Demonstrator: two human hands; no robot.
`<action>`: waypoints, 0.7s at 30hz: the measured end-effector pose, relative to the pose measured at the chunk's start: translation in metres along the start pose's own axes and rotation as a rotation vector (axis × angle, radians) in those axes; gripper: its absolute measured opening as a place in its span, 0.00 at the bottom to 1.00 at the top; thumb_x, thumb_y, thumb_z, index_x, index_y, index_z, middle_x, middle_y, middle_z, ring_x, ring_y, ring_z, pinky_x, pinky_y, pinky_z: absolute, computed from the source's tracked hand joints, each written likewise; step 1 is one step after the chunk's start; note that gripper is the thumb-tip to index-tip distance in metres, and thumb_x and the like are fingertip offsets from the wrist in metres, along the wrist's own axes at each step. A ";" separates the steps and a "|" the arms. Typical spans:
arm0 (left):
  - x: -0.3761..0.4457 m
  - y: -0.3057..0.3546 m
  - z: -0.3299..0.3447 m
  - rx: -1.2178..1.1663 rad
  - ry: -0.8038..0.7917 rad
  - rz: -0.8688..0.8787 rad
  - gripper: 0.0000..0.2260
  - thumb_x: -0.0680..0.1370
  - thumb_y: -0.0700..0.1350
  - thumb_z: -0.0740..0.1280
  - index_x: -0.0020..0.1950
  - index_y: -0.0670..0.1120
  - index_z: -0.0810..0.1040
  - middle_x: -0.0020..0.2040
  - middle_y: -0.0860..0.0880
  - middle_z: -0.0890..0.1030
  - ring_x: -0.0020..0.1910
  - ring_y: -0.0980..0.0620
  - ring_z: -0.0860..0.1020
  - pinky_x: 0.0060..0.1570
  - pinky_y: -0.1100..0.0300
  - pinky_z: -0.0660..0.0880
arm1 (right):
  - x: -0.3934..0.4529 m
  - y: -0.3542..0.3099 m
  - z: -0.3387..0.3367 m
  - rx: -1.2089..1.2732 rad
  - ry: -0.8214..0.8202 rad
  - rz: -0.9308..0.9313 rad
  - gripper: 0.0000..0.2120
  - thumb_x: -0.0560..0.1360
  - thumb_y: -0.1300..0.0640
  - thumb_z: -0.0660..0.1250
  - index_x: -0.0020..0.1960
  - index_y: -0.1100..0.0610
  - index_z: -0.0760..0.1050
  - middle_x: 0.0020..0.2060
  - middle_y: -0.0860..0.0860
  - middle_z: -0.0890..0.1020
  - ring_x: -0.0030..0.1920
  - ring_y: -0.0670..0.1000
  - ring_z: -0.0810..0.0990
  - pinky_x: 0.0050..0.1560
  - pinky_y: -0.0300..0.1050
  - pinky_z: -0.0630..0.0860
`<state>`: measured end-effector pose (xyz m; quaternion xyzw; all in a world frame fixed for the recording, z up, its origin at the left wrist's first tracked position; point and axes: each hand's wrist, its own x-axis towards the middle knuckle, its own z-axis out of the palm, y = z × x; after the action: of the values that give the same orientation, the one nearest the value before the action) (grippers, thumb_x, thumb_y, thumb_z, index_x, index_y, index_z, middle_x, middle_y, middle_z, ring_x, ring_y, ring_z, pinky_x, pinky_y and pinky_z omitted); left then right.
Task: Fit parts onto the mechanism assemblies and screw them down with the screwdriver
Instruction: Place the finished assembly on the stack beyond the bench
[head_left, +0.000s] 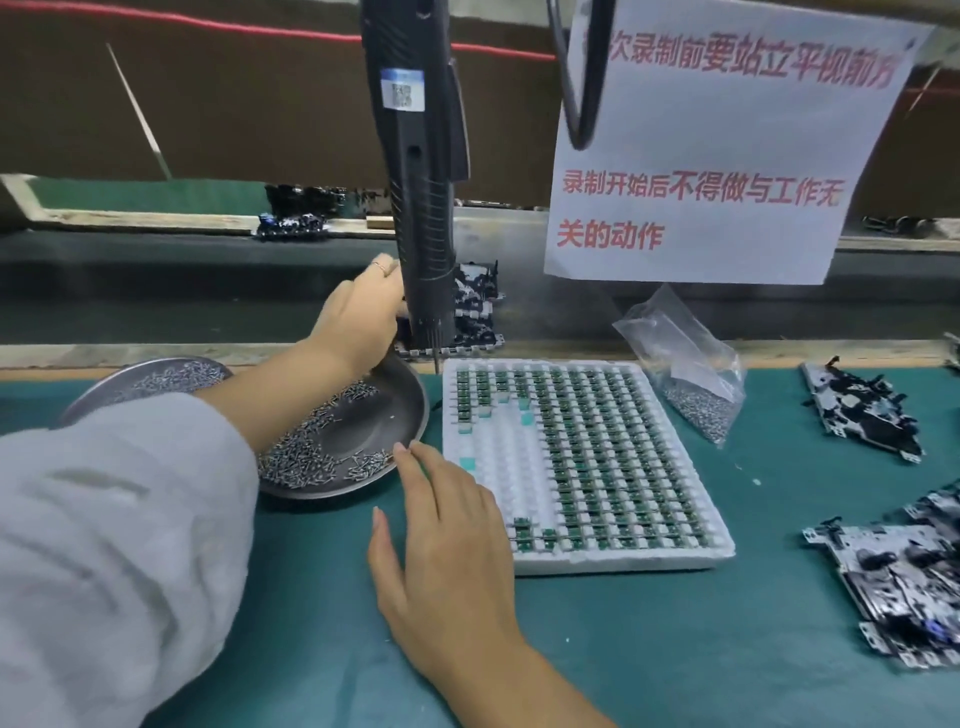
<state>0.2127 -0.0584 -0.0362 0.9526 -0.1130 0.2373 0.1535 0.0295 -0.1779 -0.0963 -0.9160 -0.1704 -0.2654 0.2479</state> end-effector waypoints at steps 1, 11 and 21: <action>-0.002 -0.002 -0.006 0.001 0.050 -0.022 0.13 0.74 0.27 0.59 0.49 0.43 0.74 0.50 0.41 0.73 0.46 0.37 0.76 0.40 0.54 0.64 | 0.000 0.000 -0.001 -0.001 0.001 0.004 0.22 0.75 0.50 0.58 0.65 0.58 0.74 0.59 0.51 0.78 0.58 0.49 0.77 0.57 0.42 0.75; -0.105 -0.034 -0.128 0.095 0.151 -0.072 0.17 0.75 0.31 0.67 0.61 0.44 0.79 0.58 0.47 0.78 0.44 0.47 0.81 0.45 0.52 0.71 | 0.001 0.000 -0.004 -0.012 -0.023 0.008 0.22 0.74 0.53 0.64 0.67 0.57 0.73 0.60 0.54 0.78 0.57 0.54 0.79 0.54 0.48 0.76; -0.252 -0.026 -0.151 0.052 0.107 0.099 0.16 0.75 0.47 0.61 0.57 0.44 0.82 0.50 0.48 0.81 0.32 0.48 0.81 0.28 0.56 0.77 | -0.001 0.002 -0.004 0.230 -0.005 0.023 0.21 0.78 0.51 0.59 0.71 0.51 0.67 0.64 0.48 0.75 0.63 0.45 0.70 0.61 0.33 0.62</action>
<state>-0.0598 0.0539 -0.0381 0.9355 -0.1452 0.2978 0.1226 0.0280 -0.1818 -0.0944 -0.8842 -0.1898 -0.2387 0.3539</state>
